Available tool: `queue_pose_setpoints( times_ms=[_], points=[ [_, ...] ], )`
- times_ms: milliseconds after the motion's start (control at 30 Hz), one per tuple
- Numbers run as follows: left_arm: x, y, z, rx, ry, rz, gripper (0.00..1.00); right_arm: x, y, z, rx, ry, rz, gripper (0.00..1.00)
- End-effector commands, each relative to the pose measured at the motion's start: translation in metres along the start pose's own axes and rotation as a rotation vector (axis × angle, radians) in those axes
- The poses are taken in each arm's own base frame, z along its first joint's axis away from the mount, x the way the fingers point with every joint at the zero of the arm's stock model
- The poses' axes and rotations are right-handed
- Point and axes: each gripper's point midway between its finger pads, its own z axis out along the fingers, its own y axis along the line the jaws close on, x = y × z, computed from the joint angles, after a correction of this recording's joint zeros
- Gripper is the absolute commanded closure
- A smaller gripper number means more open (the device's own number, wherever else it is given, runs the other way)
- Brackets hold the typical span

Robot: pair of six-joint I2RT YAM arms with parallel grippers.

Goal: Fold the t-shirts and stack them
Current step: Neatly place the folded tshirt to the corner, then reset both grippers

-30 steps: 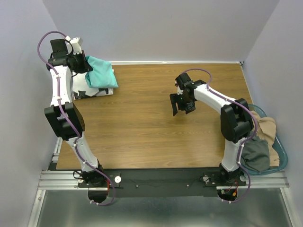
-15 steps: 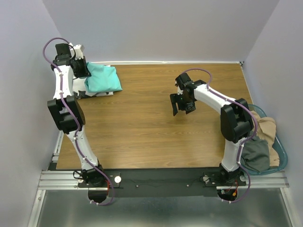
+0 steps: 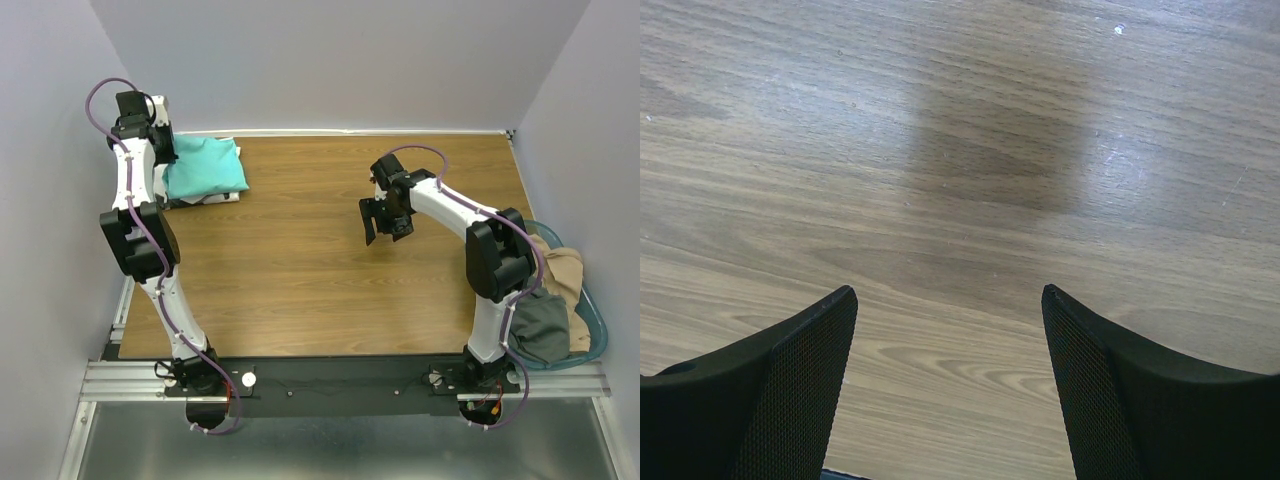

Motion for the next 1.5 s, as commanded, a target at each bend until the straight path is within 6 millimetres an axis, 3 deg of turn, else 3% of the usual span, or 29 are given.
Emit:
queue_pose_setpoints(
  times_ms=[0, 367, 433, 467, 533, 600, 867, 967, 1067, 1100, 1133, 1167, 1200, 1267, 1300, 1333, 1433, 1467],
  points=[
    [-0.006, 0.024, 0.002, -0.094, -0.015, 0.024, 1.00, 0.007, -0.005, -0.002, 0.025, 0.021, 0.005, 0.19],
    [0.006, 0.035, 0.018, -0.148, 0.013, 0.012, 0.98, 0.008, -0.006, -0.004, 0.026, 0.023, 0.008, 0.19],
    [0.007, 0.044, 0.019, -0.202, 0.018, -0.005, 0.89, 0.008, -0.006, -0.005, 0.028, 0.021, 0.005, 0.18],
    [0.007, 0.051, 0.016, -0.247, 0.016, -0.034, 0.66, 0.008, -0.006, -0.006, 0.027, 0.019, 0.005, 0.18],
    [0.002, 0.054, 0.013, -0.272, -0.003, -0.049, 0.43, 0.008, -0.006, -0.006, 0.030, 0.015, 0.006, 0.17],
    [-0.003, 0.056, 0.005, -0.299, -0.028, -0.083, 0.36, 0.008, -0.006, -0.007, 0.030, 0.014, 0.008, 0.17],
    [-0.019, 0.048, -0.018, -0.326, -0.113, -0.133, 0.34, 0.003, -0.008, -0.014, 0.038, -0.016, 0.011, 0.17],
    [-0.022, 0.031, -0.026, -0.293, -0.147, -0.148, 0.34, -0.002, -0.010, -0.018, 0.056, -0.051, 0.016, 0.17],
    [-0.025, 0.002, -0.036, -0.223, -0.200, -0.165, 0.33, -0.007, -0.012, -0.023, 0.067, -0.081, 0.021, 0.16],
    [-0.013, -0.011, -0.032, -0.180, -0.185, -0.174, 0.33, -0.011, -0.013, -0.027, 0.073, -0.105, 0.026, 0.16],
    [-0.027, -0.030, -0.045, -0.136, -0.248, -0.185, 0.33, -0.013, -0.013, -0.028, 0.075, -0.115, 0.030, 0.16],
    [-0.026, -0.041, -0.048, -0.105, -0.262, -0.195, 0.33, -0.015, -0.013, -0.030, 0.076, -0.127, 0.034, 0.16],
    [-0.012, -0.054, -0.044, -0.070, -0.241, -0.205, 0.33, -0.017, -0.013, -0.031, 0.078, -0.143, 0.037, 0.16],
    [-0.022, -0.091, -0.063, 0.005, -0.317, -0.211, 0.33, -0.023, -0.014, -0.039, 0.080, -0.185, 0.051, 0.16],
    [-0.009, -0.107, -0.061, 0.030, -0.302, -0.208, 0.33, -0.026, -0.013, -0.040, 0.078, -0.206, 0.053, 0.16],
    [-0.016, -0.122, -0.075, 0.063, -0.348, -0.208, 0.33, -0.030, -0.014, -0.048, 0.084, -0.239, 0.060, 0.16],
    [-0.001, -0.173, -0.090, 0.125, -0.356, -0.222, 0.33, -0.035, -0.021, -0.055, 0.106, -0.301, 0.083, 0.16],
    [0.011, -0.200, -0.091, 0.158, -0.347, -0.205, 0.33, -0.041, -0.020, -0.063, 0.102, -0.343, 0.088, 0.16]
  ],
)
